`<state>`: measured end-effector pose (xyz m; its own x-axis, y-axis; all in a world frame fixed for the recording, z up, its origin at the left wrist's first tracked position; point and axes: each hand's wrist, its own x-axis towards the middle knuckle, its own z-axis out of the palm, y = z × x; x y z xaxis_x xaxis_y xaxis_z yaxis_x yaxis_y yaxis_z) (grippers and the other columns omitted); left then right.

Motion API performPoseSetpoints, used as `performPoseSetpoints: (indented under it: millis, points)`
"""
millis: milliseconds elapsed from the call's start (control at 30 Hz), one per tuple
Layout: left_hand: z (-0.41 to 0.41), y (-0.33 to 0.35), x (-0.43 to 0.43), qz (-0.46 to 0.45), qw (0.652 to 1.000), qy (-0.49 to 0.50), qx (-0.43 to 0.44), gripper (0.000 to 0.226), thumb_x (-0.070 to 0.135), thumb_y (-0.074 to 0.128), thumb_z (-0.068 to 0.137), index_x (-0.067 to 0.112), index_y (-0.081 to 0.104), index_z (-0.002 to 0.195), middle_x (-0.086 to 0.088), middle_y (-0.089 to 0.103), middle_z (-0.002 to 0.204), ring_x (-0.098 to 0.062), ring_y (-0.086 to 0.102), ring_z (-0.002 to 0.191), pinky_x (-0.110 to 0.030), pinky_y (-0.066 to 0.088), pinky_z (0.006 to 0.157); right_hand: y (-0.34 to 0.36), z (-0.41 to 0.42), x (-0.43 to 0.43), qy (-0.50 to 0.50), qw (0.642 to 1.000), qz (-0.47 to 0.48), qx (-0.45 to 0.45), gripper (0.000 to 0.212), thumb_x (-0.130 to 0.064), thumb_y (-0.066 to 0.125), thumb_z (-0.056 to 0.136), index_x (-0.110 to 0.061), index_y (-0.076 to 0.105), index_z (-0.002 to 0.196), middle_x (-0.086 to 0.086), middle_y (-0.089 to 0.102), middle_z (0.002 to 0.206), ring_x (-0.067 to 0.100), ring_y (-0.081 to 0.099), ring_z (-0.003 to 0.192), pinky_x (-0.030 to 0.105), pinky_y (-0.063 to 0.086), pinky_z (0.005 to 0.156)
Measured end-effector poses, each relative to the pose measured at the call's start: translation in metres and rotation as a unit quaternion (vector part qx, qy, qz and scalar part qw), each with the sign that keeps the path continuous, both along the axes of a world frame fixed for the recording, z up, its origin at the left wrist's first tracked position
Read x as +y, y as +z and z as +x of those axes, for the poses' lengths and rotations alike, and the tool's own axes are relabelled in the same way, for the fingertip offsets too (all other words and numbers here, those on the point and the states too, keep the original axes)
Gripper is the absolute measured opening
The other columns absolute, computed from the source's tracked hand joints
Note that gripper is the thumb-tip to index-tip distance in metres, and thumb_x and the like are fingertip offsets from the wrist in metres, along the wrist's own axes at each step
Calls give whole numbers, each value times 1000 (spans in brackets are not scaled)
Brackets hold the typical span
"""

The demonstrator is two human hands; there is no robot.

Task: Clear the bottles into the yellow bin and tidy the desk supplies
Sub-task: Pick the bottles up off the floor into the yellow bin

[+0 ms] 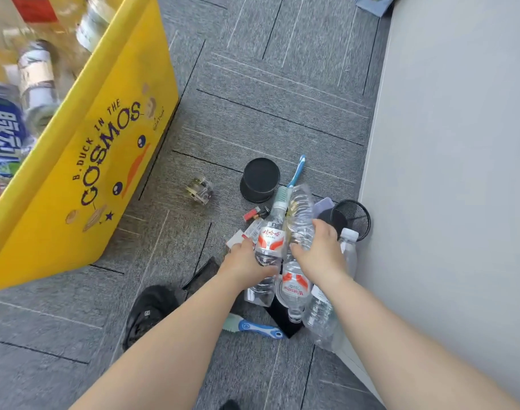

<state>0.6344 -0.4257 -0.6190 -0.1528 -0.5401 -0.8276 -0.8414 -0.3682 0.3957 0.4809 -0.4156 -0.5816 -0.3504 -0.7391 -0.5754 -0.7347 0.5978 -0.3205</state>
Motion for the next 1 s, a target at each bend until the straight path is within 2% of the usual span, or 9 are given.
performPoseSetpoints:
  millis: [100, 233, 300, 400, 500, 633, 767, 867, 1000]
  points:
    - [-1, -7, 3, 16, 1000, 8, 8, 107, 52, 74, 72, 18, 9, 149, -10, 29, 149, -29, 39, 132, -42, 40, 103, -6, -1, 2, 0, 1000, 3, 14, 74, -35, 65, 85, -19, 25, 146, 4, 29, 149, 26, 41, 130, 42, 40, 101]
    - [-2, -12, 6, 22, 1000, 11, 10, 110, 51, 75, 71, 22, 4, 149, -7, 39, 146, -28, 46, 128, -40, 43, 99, -14, -3, -2, 9, 999, 34, 30, 79, -36, 64, 86, -21, 17, 147, 8, 37, 147, 32, 49, 123, 41, 43, 90]
    - [-3, -10, 5, 28, 999, 21, 14, 104, 52, 75, 71, 22, 12, 148, -5, 46, 141, -26, 49, 124, -38, 44, 97, -15, -2, -4, 9, 998, 47, 39, 77, -34, 63, 87, -21, 16, 146, 9, 38, 145, 33, 50, 121, 41, 44, 88]
    - [2, 2, 3, 14, 999, 24, 25, 82, 51, 73, 73, 23, 30, 137, 2, 57, 125, -20, 56, 109, -32, 46, 88, -11, -1, -5, -14, 999, 24, 37, 76, -33, 68, 84, -21, 22, 144, 9, 36, 142, 31, 50, 120, 40, 43, 89]
    - [18, 31, 0, -12, 999, 38, 36, 72, 47, 72, 74, 27, 36, 133, 7, 58, 108, -15, 57, 97, -29, 45, 83, 8, 1, -7, -24, 999, -25, 6, 77, -37, 73, 78, -21, 28, 139, 7, 36, 138, 27, 49, 118, 38, 43, 92]
    - [49, 93, -6, -109, 991, 67, 34, 67, 47, 68, 70, 30, 41, 129, 13, 56, 103, -11, 59, 93, -31, 51, 78, 62, 14, -23, -33, 992, -119, -31, 77, -42, 77, 73, -23, 33, 133, 4, 39, 134, 24, 50, 114, 34, 43, 85]
    - [105, 178, -12, -212, 965, 151, 25, 79, 55, 63, 63, 35, 39, 135, 10, 53, 125, -13, 56, 110, -34, 48, 90, 139, 54, -51, -14, 964, -237, -121, 76, -39, 78, 73, -23, 33, 132, 4, 41, 127, 20, 51, 107, 39, 47, 88]
    - [157, 244, -8, -302, 931, 204, 16, 80, 53, 66, 64, 37, 37, 136, 11, 51, 126, -14, 56, 108, -37, 49, 92, 203, 96, -70, -2, 930, -313, -192, 74, -35, 79, 73, -21, 35, 131, 3, 43, 122, 19, 50, 101, 36, 46, 85]
    - [232, 317, -23, -443, 866, 209, -103, 79, 47, 69, 74, 32, 33, 144, 2, 47, 139, -22, 40, 128, -37, 36, 103, 275, 164, -113, 3, 881, -377, -287, 73, -32, 75, 79, -13, 32, 134, 6, 41, 122, 11, 52, 91, 26, 41, 83]
